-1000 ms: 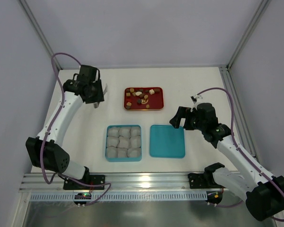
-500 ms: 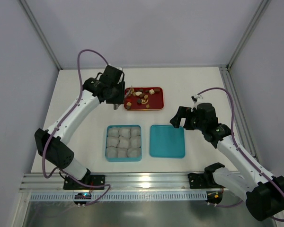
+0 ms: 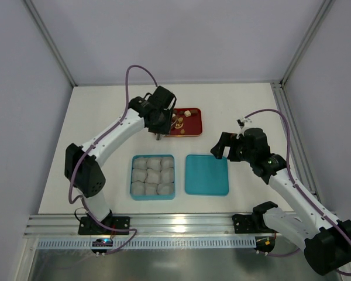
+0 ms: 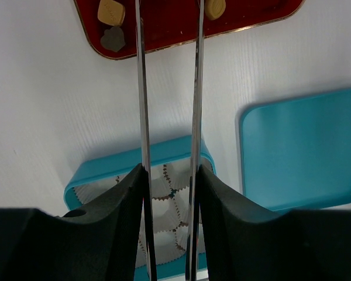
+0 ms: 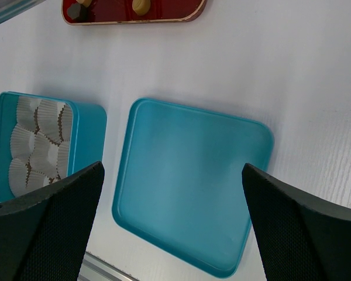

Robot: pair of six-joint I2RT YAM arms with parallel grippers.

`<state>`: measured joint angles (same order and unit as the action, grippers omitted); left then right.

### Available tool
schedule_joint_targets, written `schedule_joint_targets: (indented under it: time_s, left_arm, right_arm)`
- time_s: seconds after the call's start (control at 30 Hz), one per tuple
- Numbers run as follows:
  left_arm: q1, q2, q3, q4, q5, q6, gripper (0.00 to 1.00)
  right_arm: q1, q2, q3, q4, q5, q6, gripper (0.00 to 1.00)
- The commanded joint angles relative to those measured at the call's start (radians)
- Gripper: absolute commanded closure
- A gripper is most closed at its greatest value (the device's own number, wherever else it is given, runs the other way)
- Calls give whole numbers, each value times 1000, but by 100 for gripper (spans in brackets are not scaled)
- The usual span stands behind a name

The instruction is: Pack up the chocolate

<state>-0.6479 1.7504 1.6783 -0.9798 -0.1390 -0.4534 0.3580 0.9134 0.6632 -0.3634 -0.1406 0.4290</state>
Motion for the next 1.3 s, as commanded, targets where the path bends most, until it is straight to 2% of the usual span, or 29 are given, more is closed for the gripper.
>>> schedule_joint_targets:
  time_s: [0.0, 1.27]
  left_arm:
    - [-4, 9, 50, 26, -30, -7, 60]
    - [-6, 109, 64, 27, -24, 10, 64]
  right_arm:
    - [2, -25, 12, 12, 16, -1, 0]
    - [6, -31, -5, 15, 24, 4, 0]
